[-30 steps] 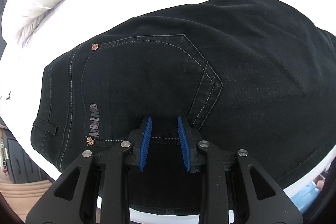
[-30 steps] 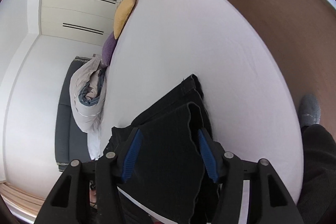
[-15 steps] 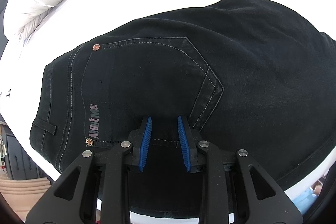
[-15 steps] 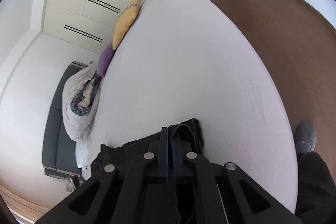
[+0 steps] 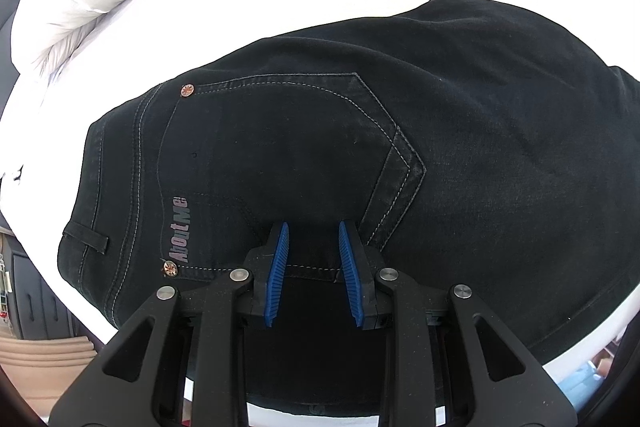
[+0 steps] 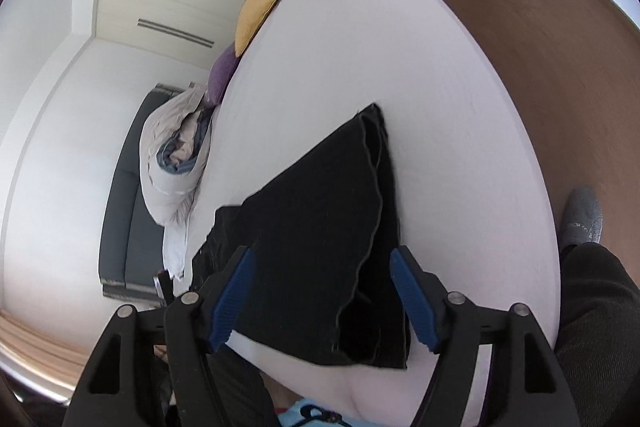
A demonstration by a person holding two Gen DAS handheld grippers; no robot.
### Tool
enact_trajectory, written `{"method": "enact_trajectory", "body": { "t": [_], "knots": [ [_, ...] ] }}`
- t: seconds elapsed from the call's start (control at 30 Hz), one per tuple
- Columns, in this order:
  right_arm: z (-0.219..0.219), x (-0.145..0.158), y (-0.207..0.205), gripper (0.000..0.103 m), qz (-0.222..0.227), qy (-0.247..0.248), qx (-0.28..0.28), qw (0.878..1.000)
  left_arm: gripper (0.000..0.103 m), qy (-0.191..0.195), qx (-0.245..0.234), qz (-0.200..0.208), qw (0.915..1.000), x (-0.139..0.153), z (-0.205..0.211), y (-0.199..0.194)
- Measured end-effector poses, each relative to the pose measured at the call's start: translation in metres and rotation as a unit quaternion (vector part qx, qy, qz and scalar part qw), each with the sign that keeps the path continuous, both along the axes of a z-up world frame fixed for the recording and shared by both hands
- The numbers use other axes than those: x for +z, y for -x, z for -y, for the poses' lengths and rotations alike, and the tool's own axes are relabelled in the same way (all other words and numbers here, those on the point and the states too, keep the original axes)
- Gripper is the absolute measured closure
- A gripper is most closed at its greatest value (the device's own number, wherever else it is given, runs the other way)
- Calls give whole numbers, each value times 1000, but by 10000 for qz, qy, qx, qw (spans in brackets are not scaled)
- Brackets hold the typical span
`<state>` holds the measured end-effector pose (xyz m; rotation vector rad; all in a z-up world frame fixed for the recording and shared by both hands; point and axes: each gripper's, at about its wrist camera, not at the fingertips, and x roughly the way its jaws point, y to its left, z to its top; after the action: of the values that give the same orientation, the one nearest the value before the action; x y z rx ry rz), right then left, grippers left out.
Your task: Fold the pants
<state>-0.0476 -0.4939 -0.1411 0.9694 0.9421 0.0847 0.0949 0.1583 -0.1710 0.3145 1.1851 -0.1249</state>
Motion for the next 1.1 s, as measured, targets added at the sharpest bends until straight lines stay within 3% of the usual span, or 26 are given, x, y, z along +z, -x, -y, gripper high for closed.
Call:
{"method": "enact_trajectory", "body": {
  "t": [0.13, 0.17, 0.2, 0.27, 0.33, 0.53, 0.67, 0.77, 0.97, 1.1],
  "knots": [
    [-21, -6, 10, 35, -203, 203, 419, 9987, 78, -38, 11, -12, 10000, 0, 3, -1],
    [-26, -11, 11, 47, -301, 253, 502, 9980, 78, -59, 13, -12, 10000, -1, 4, -1],
    [-32, -15, 10, 65, -379, 326, 630, 9968, 78, -83, 13, -15, 10000, -1, 6, -1],
    [-39, -20, 6, 85, -521, 573, 780, 9939, 78, -107, 6, -21, 9999, 0, 8, -2],
    [-42, -18, 3, 95, -555, 666, 804, 9930, 78, -109, 4, -32, 9999, 1, 9, -3],
    [-28, 17, 1, 96, -204, 511, 370, 9978, 78, -125, 16, -46, 9999, 0, 11, -4],
    [-20, -25, 6, 98, -1053, 588, 271, 9923, 78, -127, 5, -11, 9999, -1, 12, -3],
    [-9, -34, 15, 100, -910, 173, -66, 9957, 78, -183, -40, 21, 9998, -1, 13, -1],
    [-20, -18, 16, 99, -982, 817, -2, 9918, 78, -229, -133, 120, 9996, 5, 20, 6],
    [-17, -23, 13, 99, -1013, 737, -98, 9921, 76, -336, -449, 200, 9982, 2, 29, 18]
  ]
}}
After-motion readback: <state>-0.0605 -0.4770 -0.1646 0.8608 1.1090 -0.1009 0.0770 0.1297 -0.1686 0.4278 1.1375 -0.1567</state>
